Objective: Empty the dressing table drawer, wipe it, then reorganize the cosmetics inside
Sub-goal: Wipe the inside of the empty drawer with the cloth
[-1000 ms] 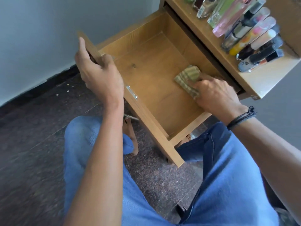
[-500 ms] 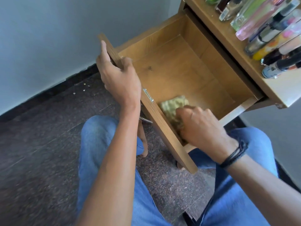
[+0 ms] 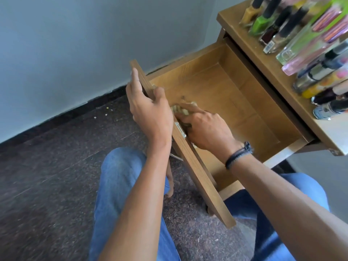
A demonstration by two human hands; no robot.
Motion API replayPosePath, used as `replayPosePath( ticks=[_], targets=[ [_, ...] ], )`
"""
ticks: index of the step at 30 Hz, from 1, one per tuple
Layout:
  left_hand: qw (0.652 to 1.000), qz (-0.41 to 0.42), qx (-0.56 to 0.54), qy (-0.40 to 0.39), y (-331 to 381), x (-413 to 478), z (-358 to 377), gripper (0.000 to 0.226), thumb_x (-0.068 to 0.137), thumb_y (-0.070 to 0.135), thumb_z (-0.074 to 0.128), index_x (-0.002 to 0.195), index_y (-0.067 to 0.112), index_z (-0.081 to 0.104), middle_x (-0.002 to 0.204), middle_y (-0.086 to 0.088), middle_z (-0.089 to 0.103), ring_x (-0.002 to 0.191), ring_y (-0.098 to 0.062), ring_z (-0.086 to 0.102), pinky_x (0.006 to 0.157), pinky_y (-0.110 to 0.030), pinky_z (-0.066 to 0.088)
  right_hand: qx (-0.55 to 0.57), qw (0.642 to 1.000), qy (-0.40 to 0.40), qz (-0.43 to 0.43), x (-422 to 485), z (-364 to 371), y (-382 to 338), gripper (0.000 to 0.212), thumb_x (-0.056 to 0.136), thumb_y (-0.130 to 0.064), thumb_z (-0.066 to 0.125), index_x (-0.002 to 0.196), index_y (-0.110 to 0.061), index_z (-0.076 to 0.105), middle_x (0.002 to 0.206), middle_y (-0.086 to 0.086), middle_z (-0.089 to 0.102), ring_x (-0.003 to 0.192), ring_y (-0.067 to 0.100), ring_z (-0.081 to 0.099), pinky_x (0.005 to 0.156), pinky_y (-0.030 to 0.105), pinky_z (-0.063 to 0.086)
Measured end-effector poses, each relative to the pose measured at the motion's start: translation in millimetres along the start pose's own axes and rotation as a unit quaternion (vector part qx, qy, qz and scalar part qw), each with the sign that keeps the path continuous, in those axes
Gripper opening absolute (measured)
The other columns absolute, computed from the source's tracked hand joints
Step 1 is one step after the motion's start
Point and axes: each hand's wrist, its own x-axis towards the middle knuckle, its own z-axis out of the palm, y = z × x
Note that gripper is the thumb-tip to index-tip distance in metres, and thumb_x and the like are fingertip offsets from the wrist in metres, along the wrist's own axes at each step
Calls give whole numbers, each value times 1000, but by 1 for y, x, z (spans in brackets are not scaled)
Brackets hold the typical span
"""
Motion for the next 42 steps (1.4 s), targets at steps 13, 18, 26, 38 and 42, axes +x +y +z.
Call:
replayPosePath(
  ticks=[13,18,26,38,42],
  targets=[
    [999,-11,30,-1,4,-2,-1,64,90,11,58,151,21,44,144,4,52,130,-9,49,95,-13,32,17,998,14,-52,59,7,5,58,103,-18,41,156,-40,34,165,-13,19,117,34,48,100,40,47],
    [999,-15,35,-8,6,-2,-3,65,89,10,58,152,21,44,138,5,53,120,-10,54,91,-18,35,-8,999,30,-21,56,-10,34,51,104,-18,52,152,-34,45,154,-3,24,122,32,45,108,50,47],
    [999,-14,30,-23,9,-3,-5,65,91,9,58,153,20,41,140,8,51,102,-3,58,88,-19,44,-6,995,58,85,72,-33,98,51,103,-16,43,150,-35,46,157,-1,32,130,38,44,105,54,45],
    [999,-32,16,-1,8,-3,-2,65,88,9,58,151,22,46,136,10,54,103,14,53,90,-18,36,61,994,83,42,60,9,28,47,102,-22,47,146,-40,49,147,-4,36,115,30,52,89,46,57],
    [999,-25,20,5,5,-3,-1,65,88,9,58,150,21,46,141,8,53,124,-4,50,96,-16,33,40,996,71,-25,56,20,2,48,106,-27,41,150,-44,40,144,0,34,104,31,49,79,45,55]
  ],
)
